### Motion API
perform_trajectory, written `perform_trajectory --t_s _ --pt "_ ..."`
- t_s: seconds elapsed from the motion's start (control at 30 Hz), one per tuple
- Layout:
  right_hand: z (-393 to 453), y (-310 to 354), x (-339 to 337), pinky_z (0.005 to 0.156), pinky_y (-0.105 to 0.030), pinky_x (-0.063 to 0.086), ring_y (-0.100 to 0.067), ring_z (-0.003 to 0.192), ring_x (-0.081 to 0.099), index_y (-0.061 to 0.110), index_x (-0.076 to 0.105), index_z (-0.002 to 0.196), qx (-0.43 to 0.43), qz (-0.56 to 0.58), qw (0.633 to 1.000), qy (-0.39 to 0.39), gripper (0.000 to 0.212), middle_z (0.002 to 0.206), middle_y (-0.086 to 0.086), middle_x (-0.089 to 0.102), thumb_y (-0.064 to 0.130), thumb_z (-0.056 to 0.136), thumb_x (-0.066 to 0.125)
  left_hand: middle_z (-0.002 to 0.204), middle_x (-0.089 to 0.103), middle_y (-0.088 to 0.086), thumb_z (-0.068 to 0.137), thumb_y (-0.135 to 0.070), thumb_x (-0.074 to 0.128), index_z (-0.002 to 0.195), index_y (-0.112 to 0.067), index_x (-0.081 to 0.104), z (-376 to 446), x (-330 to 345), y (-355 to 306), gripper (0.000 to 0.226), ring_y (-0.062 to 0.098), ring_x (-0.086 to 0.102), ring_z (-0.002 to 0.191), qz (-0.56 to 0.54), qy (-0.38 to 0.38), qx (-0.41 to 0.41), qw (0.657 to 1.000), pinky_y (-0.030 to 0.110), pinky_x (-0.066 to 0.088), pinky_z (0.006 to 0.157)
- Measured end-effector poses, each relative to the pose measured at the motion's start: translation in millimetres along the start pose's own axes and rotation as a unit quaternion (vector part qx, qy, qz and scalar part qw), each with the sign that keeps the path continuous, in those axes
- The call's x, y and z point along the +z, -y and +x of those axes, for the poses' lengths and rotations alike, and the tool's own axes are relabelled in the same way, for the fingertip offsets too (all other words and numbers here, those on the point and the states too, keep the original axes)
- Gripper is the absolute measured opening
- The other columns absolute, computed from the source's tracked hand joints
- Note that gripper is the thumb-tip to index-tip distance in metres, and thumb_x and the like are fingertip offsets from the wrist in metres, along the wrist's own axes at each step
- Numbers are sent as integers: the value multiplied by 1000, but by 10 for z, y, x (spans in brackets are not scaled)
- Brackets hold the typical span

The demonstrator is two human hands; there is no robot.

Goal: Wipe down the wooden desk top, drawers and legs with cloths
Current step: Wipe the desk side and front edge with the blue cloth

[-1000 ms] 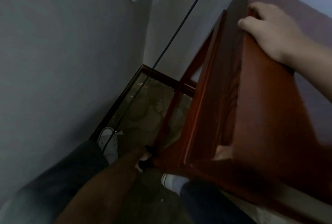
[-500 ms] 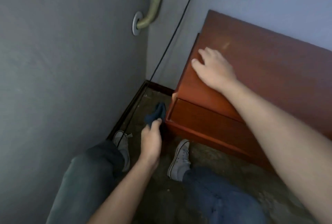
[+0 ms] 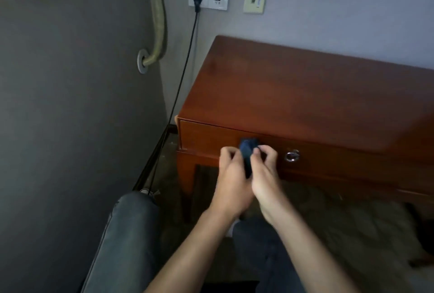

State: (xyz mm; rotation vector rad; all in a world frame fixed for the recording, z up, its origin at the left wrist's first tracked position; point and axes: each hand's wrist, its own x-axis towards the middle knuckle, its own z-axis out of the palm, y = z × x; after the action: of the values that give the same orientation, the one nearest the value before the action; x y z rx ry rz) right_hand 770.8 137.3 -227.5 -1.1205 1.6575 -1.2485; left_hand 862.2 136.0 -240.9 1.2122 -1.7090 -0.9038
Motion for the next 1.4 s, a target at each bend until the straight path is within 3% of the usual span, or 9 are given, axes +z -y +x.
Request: perform_trajectory --t_s 0.1,0.23,0.3,0.43,0.63,0.83,1.0,1.23,1.4 --pt "129 -203 -419 91 -36 51 -16 105 64 27 57 119 -62 -22 993 -94 15 114 3 65 20 106 51 123 40 -6 89 -20 68 125 -18 59 145 -173 -140 37 9 43 121 59 167 46 983 31 38 115" --pt "253 -349 -893 83 -22 42 -19 104 59 17 60 123 -81 -26 932 -352 19 119 -5 64 21 105 54 141 51 -5 90 -13 59 136 -16 64 449 -417 -351 46 11 42 137 175 68 123 974 26 29 119" --pt "325 -390 -868 80 -20 35 -33 110 57 8 56 128 -62 -30 915 -399 27 125 -19 57 17 103 57 151 51 1 92 -7 56 145 -13 58 652 -398 -420 53 18 39 145 242 58 152 956 30 27 123" --pt "348 -561 -447 91 -35 39 -42 111 54 1 50 129 -90 -95 944 -304 33 128 -23 47 7 98 60 162 41 3 100 -20 47 154 -18 46 1007 -102 -425 54 28 31 153 328 131 169 920 46 25 125" --pt "371 -838 -1146 82 -22 34 -28 112 54 9 53 129 -183 -241 939 -164 39 125 -13 54 14 94 71 165 35 2 105 -58 27 149 -20 43 1360 524 -642 60 36 30 150 452 191 142 860 60 25 117" --pt "389 -1183 -2119 95 -35 41 -36 117 56 10 52 132 -85 -222 909 -343 42 126 -16 57 23 96 70 174 -1 -3 97 -77 12 164 -38 9 1616 1528 -1134 78 33 -3 159 463 286 138 827 68 0 121" --pt "562 -1374 -2362 101 -37 40 -33 124 48 10 41 144 -76 -196 929 -304 73 136 -17 45 27 86 81 174 -4 -5 92 -81 5 164 -41 3 1636 1780 -1048 82 29 -5 159 481 264 151 822 69 -1 121" --pt "521 -1602 -2065 84 -44 55 -29 106 61 10 58 125 -220 -257 912 -232 41 119 -10 55 30 90 64 173 -5 -6 94 -79 4 164 -41 0 1600 1775 -985 79 26 -7 160 481 260 161 822 63 -3 124" --pt "680 -1559 -2444 73 -40 54 -29 98 59 14 55 123 -233 -304 877 -291 39 113 -13 55 30 87 60 173 -7 -6 95 -77 1 163 -42 -3 1591 1762 -941 77 25 -10 159 476 260 173 822 61 -4 125"
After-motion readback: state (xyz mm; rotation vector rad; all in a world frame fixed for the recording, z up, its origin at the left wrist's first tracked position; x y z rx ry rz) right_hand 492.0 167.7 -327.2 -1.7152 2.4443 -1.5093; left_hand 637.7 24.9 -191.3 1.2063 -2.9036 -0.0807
